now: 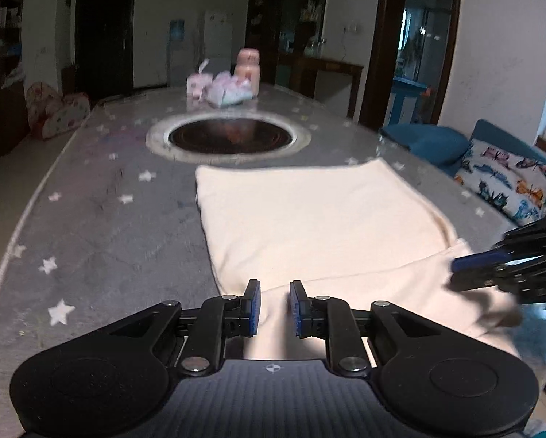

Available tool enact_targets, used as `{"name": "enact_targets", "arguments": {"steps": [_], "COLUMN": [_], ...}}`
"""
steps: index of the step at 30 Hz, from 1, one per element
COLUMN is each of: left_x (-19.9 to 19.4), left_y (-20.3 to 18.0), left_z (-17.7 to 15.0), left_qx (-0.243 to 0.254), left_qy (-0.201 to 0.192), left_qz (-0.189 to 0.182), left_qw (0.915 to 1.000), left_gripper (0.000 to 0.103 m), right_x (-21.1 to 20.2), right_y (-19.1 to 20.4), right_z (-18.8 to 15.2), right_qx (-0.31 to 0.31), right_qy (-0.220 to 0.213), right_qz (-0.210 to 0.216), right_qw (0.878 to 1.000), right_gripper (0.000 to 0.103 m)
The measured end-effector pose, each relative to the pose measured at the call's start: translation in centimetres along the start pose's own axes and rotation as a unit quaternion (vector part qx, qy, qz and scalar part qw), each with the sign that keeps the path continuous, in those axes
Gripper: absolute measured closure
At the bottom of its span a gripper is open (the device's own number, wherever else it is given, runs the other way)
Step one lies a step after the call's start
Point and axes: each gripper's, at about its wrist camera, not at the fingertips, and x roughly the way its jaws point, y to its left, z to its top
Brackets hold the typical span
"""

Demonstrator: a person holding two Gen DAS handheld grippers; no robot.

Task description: Fold clothes

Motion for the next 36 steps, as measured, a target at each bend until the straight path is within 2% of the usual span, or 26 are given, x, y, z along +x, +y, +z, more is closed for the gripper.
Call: {"name": "enact_targets", "arguments": {"steps": [5,8,12,15,19,23,29,32,34,36], "left_x": [-0.7,-2.3,-3.4,-3.5,-4.6,-4.1,-1.5,-0.9,-0.8,-0.8], "left_y": [0.2,-0.9,-2.2,-3.3,-4.6,-5.2,-4.5,-4.0,-3.8,-3.9], "left_z": [0.0,-0.5,-1.7,-3.1,-2.9,-1.7,-1.0,-1.1,-1.3,-1.3], "left_qx": [-0.002,0.025,0.059,0.1,0.124,0.118,0.085,0.067,0.061,0.062], "left_qy": [-0.006,-0.014,-0.012,0.0,-0.018,-0.031,-0.004,0.004,0.005,0.003], "left_qz": [0.012,0.007,-0.007,0.008,0.002,-0.012,-0.018,-0.024,-0.029,-0.031], "left_qw": [0.9999,0.9996,0.9982,0.995,0.9922,0.9925,0.9962,0.9975,0.9977,0.9976], "left_gripper": [0.082,0.082,0.081,0.081,0.081,0.081,0.081,0.076,0.07,0.067], "right_x": [-0.8,-1.6,-1.8,-1.9,-2.6,-2.6,-1.5,-0.5,0.1,-0.1], "right_y": [-0.2,0.4,1.2,1.8,2.2,2.8,4.3,4.9,5.3,5.4], "right_z": [-0.2,-0.2,-1.0,-1.7,-1.8,-1.5,-0.6,-0.5,-0.6,-0.7], "right_qx": [-0.006,-0.024,-0.047,-0.064,-0.077,-0.095,-0.114,-0.12,-0.123,-0.124], "right_qy": [0.002,0.001,0.016,0.028,0.03,0.026,0.017,0.022,0.026,0.024], "right_qz": [0.001,0.011,0.017,0.022,0.025,0.032,0.059,0.071,0.073,0.07], "right_qw": [1.0,1.0,0.999,0.997,0.996,0.995,0.992,0.99,0.989,0.989], "right_gripper": [0.085,0.08,0.08,0.08,0.08,0.08,0.08,0.08,0.086,0.097]}}
